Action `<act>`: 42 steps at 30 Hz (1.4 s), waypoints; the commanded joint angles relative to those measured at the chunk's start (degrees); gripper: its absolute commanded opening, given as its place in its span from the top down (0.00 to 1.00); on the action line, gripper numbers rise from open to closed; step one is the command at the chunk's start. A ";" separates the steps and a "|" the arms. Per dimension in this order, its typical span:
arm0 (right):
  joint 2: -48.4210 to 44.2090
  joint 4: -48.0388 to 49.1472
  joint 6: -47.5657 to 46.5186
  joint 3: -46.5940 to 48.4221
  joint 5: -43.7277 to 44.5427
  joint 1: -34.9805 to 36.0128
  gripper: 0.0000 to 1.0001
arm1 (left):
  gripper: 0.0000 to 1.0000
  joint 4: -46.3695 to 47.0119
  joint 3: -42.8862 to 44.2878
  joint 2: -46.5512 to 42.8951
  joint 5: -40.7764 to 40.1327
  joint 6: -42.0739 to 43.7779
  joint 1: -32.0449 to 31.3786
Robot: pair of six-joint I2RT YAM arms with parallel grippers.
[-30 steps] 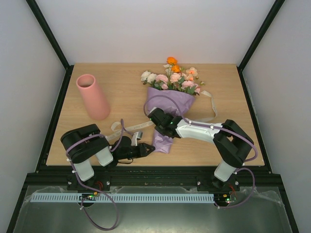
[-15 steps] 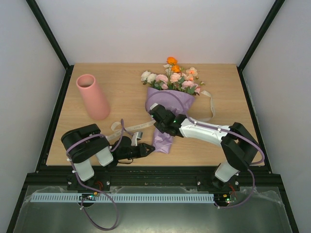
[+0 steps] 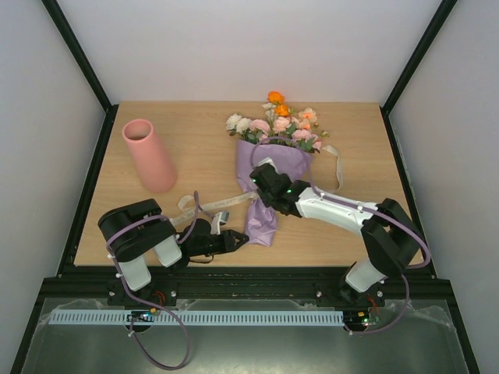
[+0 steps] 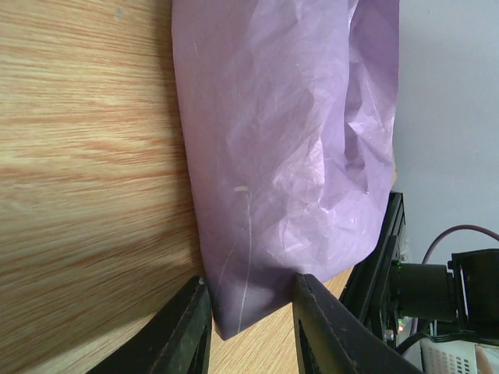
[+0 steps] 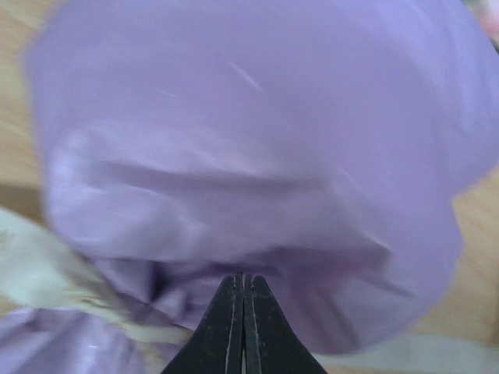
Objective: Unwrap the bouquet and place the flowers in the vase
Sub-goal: Untie the ribbon from the wrapping paper.
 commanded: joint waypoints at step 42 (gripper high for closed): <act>3.23 -4.62 -2.11 -0.83 -15.82 -2.87 0.48 | 0.55 0.15 3.68 -3.10 -2.75 2.47 -2.55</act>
